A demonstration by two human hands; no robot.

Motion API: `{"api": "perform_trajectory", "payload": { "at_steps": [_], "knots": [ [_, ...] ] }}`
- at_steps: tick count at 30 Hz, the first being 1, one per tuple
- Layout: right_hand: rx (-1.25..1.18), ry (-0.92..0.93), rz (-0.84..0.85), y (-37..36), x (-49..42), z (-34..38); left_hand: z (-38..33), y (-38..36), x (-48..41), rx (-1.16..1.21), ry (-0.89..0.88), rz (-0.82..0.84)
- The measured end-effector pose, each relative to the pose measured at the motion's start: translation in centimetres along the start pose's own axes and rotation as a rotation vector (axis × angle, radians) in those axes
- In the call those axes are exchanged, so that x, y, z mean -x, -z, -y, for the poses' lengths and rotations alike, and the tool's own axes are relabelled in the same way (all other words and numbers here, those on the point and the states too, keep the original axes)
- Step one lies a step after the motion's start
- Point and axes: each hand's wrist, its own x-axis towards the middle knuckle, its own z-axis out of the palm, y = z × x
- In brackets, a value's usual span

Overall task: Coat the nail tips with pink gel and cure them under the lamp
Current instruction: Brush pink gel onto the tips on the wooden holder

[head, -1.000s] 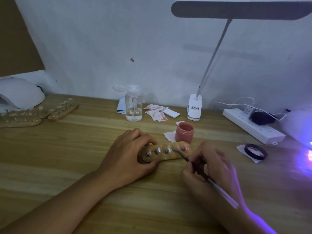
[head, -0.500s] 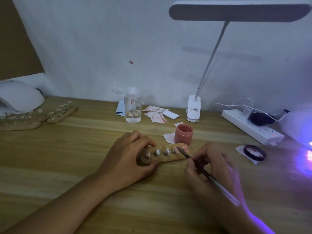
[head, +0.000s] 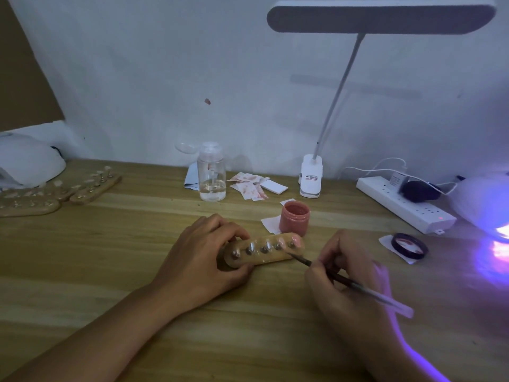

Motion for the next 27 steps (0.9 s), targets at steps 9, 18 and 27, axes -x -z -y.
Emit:
{"api": "perform_trajectory", "payload": {
  "at_steps": [9,18,27],
  "knots": [
    [-0.062,-0.007,0.031,0.0,-0.2,0.1,-0.1,0.0,0.0,0.002,0.006,-0.011],
    [-0.022,0.044,0.027,0.0,0.0,0.5,0.0,0.0,0.1,0.0,0.0,-0.007],
    [-0.017,-0.018,-0.05,0.8,-0.6,0.0,-0.1,0.2,0.1,-0.019,-0.001,-0.036]
  ]
}}
